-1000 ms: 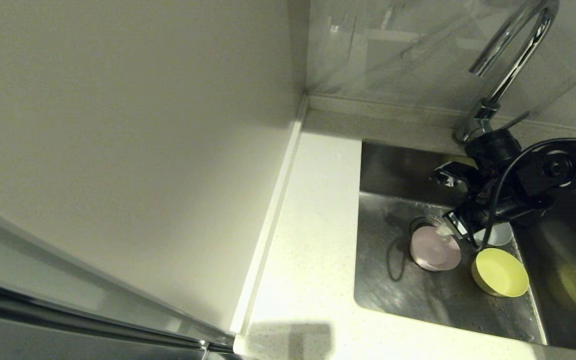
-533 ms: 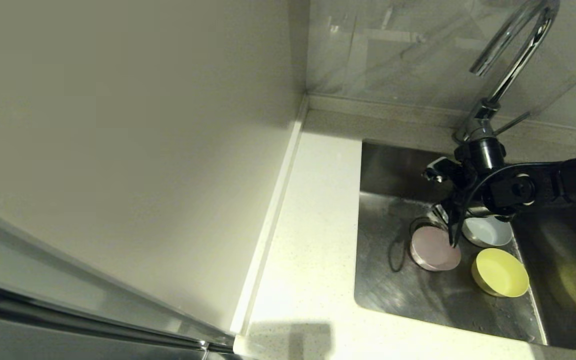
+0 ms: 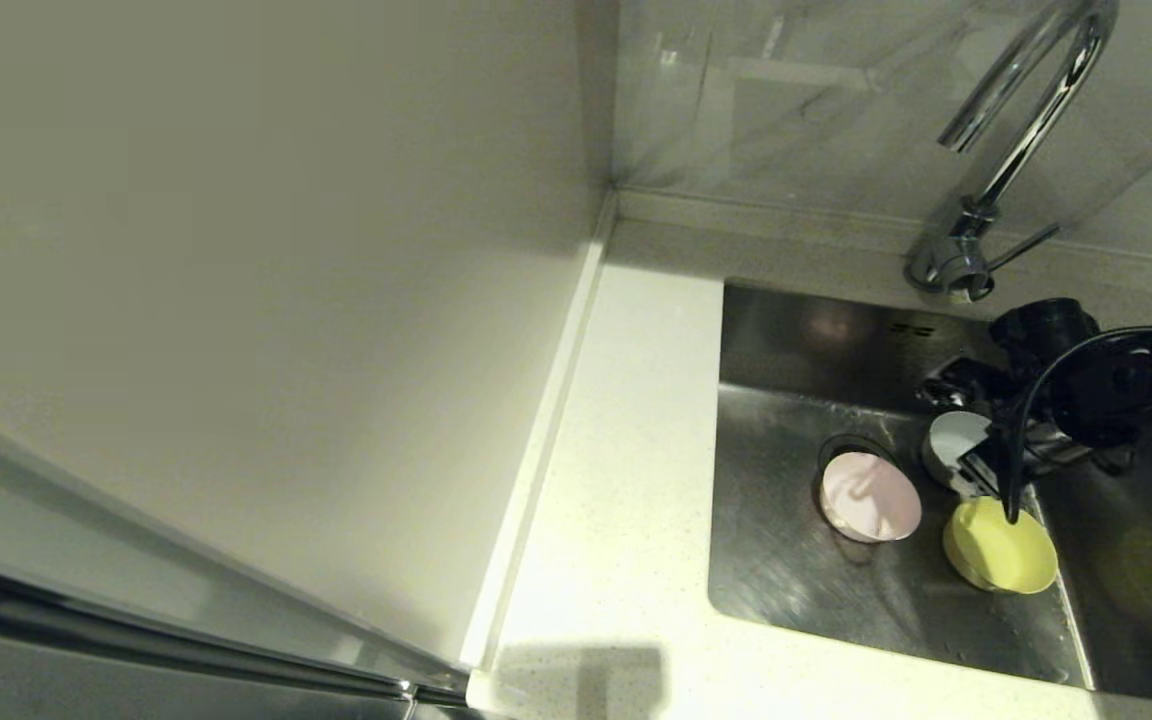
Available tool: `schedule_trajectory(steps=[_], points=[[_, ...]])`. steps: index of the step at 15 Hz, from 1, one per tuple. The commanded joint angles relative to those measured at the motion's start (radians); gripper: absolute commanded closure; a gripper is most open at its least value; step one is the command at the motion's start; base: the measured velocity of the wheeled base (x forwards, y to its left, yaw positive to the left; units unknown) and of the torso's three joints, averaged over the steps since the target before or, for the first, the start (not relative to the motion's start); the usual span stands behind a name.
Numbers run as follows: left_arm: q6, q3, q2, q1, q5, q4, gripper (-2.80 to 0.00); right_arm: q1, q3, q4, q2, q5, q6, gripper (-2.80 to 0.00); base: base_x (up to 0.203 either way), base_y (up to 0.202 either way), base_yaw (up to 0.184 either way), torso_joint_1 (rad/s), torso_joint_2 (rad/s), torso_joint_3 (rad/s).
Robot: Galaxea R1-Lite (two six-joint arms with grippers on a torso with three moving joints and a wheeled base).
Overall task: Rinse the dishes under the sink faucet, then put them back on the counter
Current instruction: Put a bowl back to the table from the sink
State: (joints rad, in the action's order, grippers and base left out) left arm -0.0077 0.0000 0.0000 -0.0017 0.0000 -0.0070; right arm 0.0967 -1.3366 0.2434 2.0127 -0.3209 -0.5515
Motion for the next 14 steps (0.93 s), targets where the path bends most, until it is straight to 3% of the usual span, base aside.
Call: schedule_trajectory(steps=[1,4,9,11,14], points=[[0.000,0.002,0.000,0.000,0.000,-0.001,0.00,0.015,-0.057,0.263,0.008,0.003,0.061,-2.80,0.000,0.000,0.000,0.000,0.00,0.000],[0.000,0.003,0.000,0.000,0.000,-0.001,0.00,-0.010,-0.166,0.426,0.097,0.061,0.237,-2.80,0.000,0.000,0.000,0.000,0.00,0.000],[0.000,0.003,0.000,0.000,0.000,-0.001,0.00,-0.048,-0.273,0.444,0.203,0.145,0.462,-2.80,0.000,0.000,0.000,0.000,0.00,0.000],[0.000,0.003,0.000,0.000,0.000,-0.001,0.00,-0.064,-0.305,0.441,0.224,0.158,0.518,-2.80,0.000,0.000,0.000,0.000,0.00,0.000],[0.000,0.003,0.000,0.000,0.000,-0.001,0.00,-0.063,-0.303,0.403,0.237,0.154,0.522,-2.80,0.000,0.000,0.000,0.000,0.00,0.000]])
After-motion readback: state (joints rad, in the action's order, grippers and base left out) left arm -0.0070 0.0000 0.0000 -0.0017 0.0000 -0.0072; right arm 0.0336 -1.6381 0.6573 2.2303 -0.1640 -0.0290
